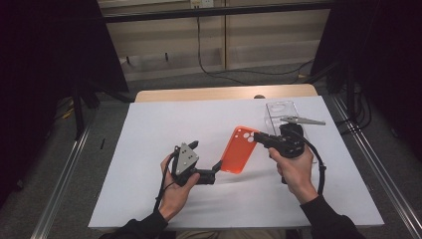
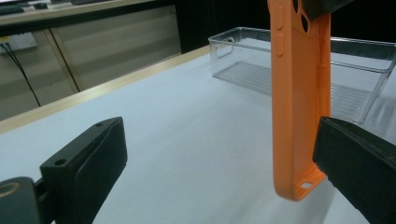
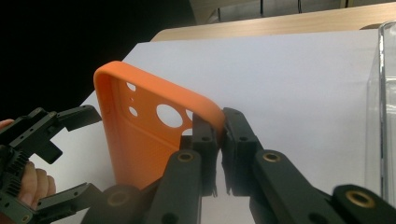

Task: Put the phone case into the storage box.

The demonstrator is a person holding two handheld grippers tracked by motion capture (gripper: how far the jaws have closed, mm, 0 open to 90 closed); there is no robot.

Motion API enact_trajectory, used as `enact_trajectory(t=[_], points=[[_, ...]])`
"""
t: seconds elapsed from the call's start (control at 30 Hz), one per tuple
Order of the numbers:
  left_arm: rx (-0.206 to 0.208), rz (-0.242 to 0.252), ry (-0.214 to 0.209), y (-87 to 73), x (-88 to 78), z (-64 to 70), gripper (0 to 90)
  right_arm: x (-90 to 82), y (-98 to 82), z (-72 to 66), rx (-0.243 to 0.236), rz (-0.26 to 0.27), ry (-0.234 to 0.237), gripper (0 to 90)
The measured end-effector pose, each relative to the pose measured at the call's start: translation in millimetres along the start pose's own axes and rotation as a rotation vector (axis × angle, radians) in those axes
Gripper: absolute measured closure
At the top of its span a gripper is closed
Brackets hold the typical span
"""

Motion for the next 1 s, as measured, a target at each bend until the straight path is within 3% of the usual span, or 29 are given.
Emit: enact_trajectory(t=[0.33, 0.6, 0.67, 1.0], points=[[-0.016, 0.078, 0.037, -2.5, -13.3, -16.0, 2.2, -4.7, 3.4, 2.0, -0.029, 0.024, -0.015, 83.8], [-0.042, 0.082, 0.056, -9.0, -25.1, -28.0, 1.5, -8.0, 6.1, 7.6, -0.031, 0.037, -0.039, 83.8], [-0.071, 0.077, 0.04, -10.1, -26.9, -29.3, 1.2, -8.4, 6.7, 7.8, -0.044, 0.042, -0.043, 83.8], [-0.048, 0.088, 0.087, -13.9, -39.9, -41.6, 1.3, -12.2, 10.4, 10.9, -0.055, 0.059, -0.051, 83.8]])
Point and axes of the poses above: each handheld gripper's, and its own axes: x roughly forward along the jaws, y roughly out of its top, z roughly to its right, the point moved 7 cm from there along x, roughly forward along the jaws, and after that the axes turned 1 degree about -y, right-handed, at the moved point
